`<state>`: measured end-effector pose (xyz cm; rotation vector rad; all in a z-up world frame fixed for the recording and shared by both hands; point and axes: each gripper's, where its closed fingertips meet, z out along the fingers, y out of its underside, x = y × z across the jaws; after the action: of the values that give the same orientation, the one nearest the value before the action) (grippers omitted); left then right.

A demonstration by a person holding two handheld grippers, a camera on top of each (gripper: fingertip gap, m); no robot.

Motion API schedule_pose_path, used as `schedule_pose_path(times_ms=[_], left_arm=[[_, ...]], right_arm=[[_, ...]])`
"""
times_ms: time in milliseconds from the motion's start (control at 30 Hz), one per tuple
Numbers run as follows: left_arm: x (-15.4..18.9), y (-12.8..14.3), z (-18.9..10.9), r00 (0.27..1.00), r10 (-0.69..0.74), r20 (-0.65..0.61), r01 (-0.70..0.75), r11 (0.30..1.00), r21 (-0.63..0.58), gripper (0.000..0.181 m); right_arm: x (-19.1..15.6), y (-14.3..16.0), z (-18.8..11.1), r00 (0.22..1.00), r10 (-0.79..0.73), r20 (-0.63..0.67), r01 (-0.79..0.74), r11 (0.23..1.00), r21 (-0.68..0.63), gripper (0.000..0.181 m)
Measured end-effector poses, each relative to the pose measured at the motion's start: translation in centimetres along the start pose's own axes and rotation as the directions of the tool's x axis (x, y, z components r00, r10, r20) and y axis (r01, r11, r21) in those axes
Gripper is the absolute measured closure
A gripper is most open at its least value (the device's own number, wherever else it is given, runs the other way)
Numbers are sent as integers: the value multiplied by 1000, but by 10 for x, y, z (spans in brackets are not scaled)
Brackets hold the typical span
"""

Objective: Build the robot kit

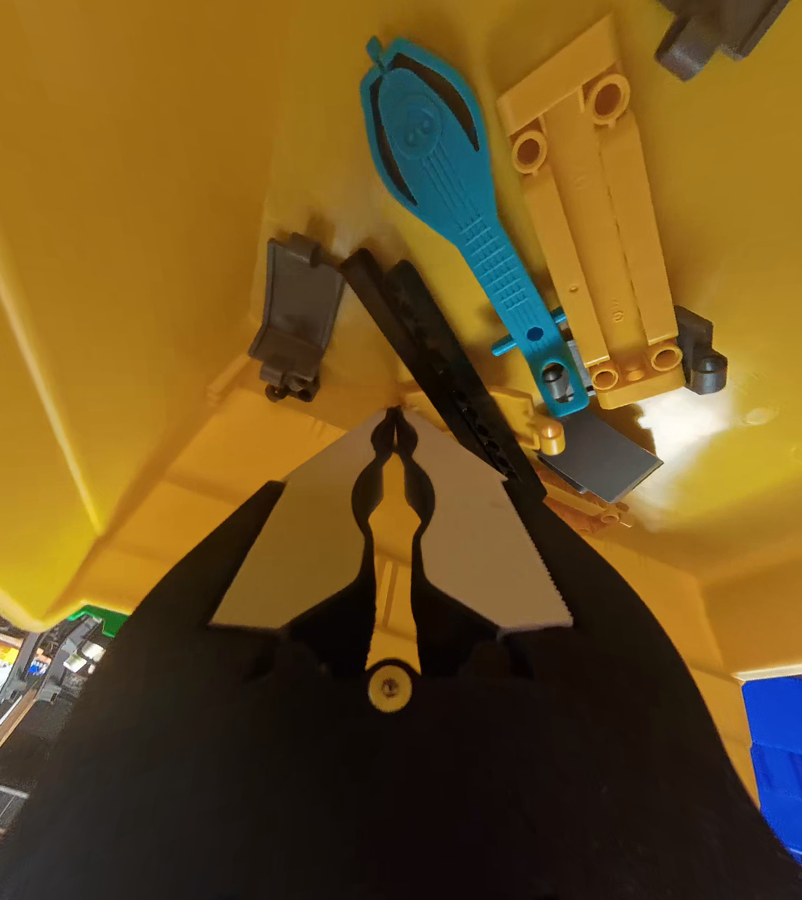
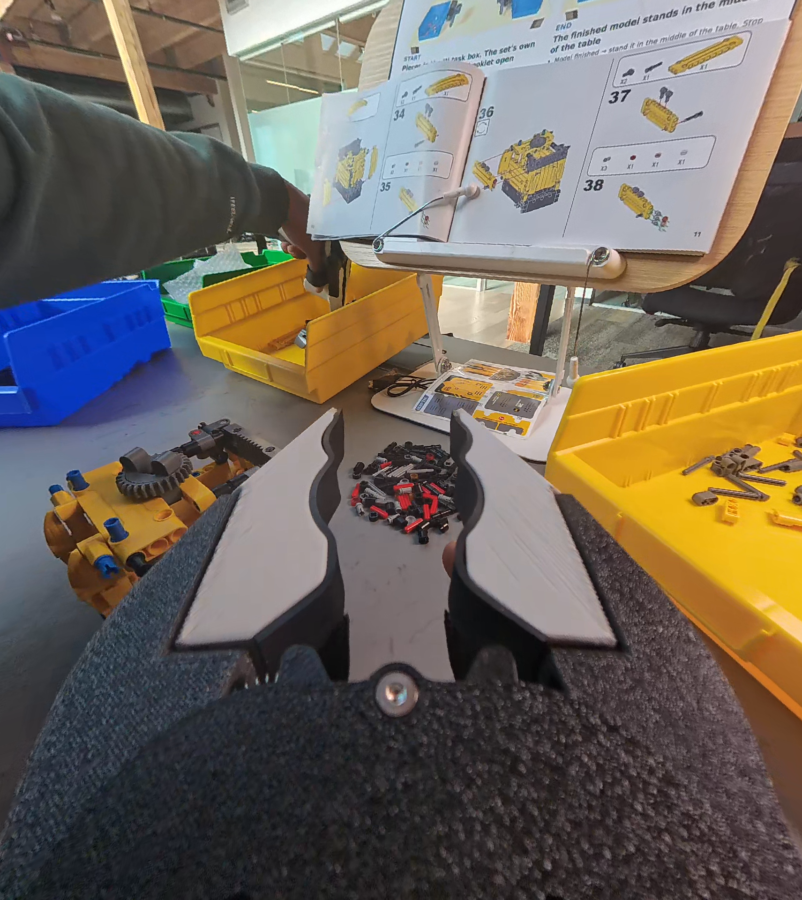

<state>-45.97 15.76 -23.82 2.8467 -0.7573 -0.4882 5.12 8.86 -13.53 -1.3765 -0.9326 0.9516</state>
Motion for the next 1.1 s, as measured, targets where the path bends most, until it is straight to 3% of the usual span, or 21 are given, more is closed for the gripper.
schedule_pose_path(times_ms=[167,467,567,700,867,1033,1100], left_arm=[[13,3,-7,998,60,0,-60,997,47,181],[24,14,-49,998,66,2,-66,985,160,181],[17,12,-46,995,57,84,-71,982,174,181],[27,16,-24,994,83,75,-89,992,86,169],[55,15,-10,994,81,-77,-77,995,57,167],[78,-10,-33,970,73,-232,-12,967,255,167],[69,-14,-40,977,59,-205,7,952,307,168]], right_arm=[[0,1,0,1000,-4,0,4,1000,-5,138],[-5,0,0,1000,-21,6,21,1000,-6,138],[-7,-1,1,1000,-28,10,28,1000,-5,139],[-6,1,1,999,-39,1,39,999,-15,139],[-3,4,1,1000,-29,-1,29,999,-22,139],[-4,5,2,1000,-25,6,25,999,-28,139],[-5,7,2,1000,-26,8,26,999,-32,139]])
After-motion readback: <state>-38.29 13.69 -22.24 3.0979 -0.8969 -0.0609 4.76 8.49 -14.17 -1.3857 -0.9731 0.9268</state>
